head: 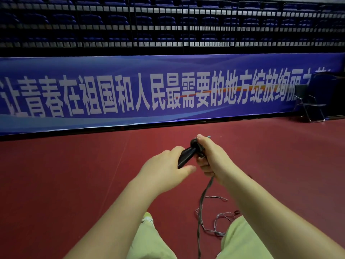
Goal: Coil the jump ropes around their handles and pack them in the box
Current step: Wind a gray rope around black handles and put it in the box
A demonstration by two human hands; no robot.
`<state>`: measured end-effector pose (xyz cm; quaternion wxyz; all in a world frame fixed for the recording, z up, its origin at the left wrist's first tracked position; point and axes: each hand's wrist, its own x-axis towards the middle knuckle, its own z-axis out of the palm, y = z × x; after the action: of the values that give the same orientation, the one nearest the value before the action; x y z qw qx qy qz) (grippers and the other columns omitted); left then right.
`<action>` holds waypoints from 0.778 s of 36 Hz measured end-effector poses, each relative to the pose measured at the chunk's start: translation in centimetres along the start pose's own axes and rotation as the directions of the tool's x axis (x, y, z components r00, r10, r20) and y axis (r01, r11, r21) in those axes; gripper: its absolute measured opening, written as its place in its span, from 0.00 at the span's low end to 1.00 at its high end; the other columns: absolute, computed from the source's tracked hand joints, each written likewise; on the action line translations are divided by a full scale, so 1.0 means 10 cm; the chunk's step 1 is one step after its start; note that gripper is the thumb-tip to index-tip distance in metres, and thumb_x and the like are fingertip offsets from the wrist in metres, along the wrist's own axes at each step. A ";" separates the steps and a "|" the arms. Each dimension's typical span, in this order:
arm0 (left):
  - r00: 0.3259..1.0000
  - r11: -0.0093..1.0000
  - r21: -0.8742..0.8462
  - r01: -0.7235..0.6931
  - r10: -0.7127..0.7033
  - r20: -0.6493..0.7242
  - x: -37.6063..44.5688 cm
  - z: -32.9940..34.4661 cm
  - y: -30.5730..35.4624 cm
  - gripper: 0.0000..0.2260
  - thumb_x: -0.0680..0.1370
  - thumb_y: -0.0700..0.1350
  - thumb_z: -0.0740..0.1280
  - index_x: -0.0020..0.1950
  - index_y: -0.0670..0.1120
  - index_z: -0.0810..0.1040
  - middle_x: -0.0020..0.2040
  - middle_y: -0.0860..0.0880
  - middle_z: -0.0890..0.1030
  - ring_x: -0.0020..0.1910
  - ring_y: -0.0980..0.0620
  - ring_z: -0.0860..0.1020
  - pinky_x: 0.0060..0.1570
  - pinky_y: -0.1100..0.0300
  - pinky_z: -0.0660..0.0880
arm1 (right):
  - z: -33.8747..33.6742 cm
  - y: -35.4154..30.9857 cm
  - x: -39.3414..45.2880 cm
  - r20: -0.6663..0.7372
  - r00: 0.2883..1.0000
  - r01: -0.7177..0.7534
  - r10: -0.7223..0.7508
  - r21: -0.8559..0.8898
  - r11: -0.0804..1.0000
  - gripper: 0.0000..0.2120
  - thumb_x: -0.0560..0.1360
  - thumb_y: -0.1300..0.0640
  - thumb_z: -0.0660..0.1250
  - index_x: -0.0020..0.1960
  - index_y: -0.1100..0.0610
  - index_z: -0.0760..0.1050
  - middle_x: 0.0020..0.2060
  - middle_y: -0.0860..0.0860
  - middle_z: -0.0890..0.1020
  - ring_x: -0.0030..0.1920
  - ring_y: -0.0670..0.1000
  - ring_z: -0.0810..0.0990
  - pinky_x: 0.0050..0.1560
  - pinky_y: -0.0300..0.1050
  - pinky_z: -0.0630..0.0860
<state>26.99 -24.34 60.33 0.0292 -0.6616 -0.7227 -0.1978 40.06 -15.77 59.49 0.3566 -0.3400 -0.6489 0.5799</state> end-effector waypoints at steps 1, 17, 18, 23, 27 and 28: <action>0.997 0.992 -0.118 0.034 -0.025 0.079 -0.01 -0.03 0.00 0.17 0.76 0.61 0.63 0.61 0.56 0.69 0.48 0.52 0.78 0.45 0.50 0.79 0.44 0.53 0.75 | 0.01 -0.01 -0.01 -0.006 1.000 0.021 -0.021 -0.002 1.000 0.23 0.79 0.41 0.55 0.29 0.52 0.61 0.22 0.46 0.61 0.23 0.47 0.54 0.26 0.42 0.51; 0.814 0.049 -0.849 0.526 0.258 0.520 -0.22 -0.01 -0.10 0.26 0.70 0.66 0.56 0.51 0.47 0.78 0.30 0.51 0.73 0.23 0.56 0.69 0.27 0.65 0.67 | 0.02 0.11 0.05 0.328 0.902 0.253 -0.280 0.123 0.960 0.32 0.65 0.27 0.61 0.42 0.58 0.67 0.26 0.49 0.68 0.27 0.50 0.62 0.29 0.40 0.59; 0.829 0.094 -0.857 0.506 0.222 0.514 -0.21 -0.02 -0.11 0.25 0.70 0.65 0.57 0.50 0.46 0.78 0.31 0.51 0.73 0.24 0.55 0.69 0.28 0.65 0.67 | 0.00 0.13 0.06 0.337 0.901 0.248 -0.273 0.117 0.962 0.34 0.65 0.26 0.62 0.43 0.59 0.68 0.27 0.50 0.69 0.29 0.50 0.63 0.31 0.40 0.60; 0.899 0.327 -0.851 0.410 0.010 0.438 -0.20 0.02 -0.10 0.24 0.78 0.62 0.56 0.49 0.42 0.77 0.32 0.50 0.74 0.25 0.53 0.70 0.27 0.65 0.67 | -0.07 0.15 0.02 0.315 0.925 0.185 -0.212 0.114 0.976 0.23 0.75 0.37 0.58 0.42 0.58 0.71 0.28 0.49 0.70 0.26 0.46 0.61 0.27 0.39 0.58; 0.930 0.428 -0.833 0.351 -0.061 0.361 -0.19 0.04 -0.09 0.21 0.81 0.57 0.56 0.48 0.42 0.77 0.32 0.49 0.75 0.25 0.52 0.70 0.25 0.65 0.68 | -0.07 0.13 0.00 0.220 0.954 0.207 -0.205 0.011 0.978 0.21 0.73 0.37 0.58 0.36 0.54 0.71 0.26 0.47 0.69 0.25 0.46 0.61 0.28 0.41 0.58; 0.940 0.473 -0.817 0.329 -0.084 0.329 -0.17 0.04 -0.09 0.20 0.82 0.56 0.56 0.48 0.42 0.77 0.31 0.49 0.75 0.25 0.52 0.70 0.24 0.65 0.68 | -0.06 0.13 0.00 0.188 0.961 0.207 -0.201 -0.014 0.978 0.21 0.73 0.37 0.58 0.35 0.54 0.70 0.26 0.47 0.68 0.25 0.46 0.61 0.28 0.41 0.58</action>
<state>26.40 -25.86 59.22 -0.4177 -0.5129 -0.5993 -0.4509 40.65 -15.33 58.25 0.3466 -0.2217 -0.7205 0.5582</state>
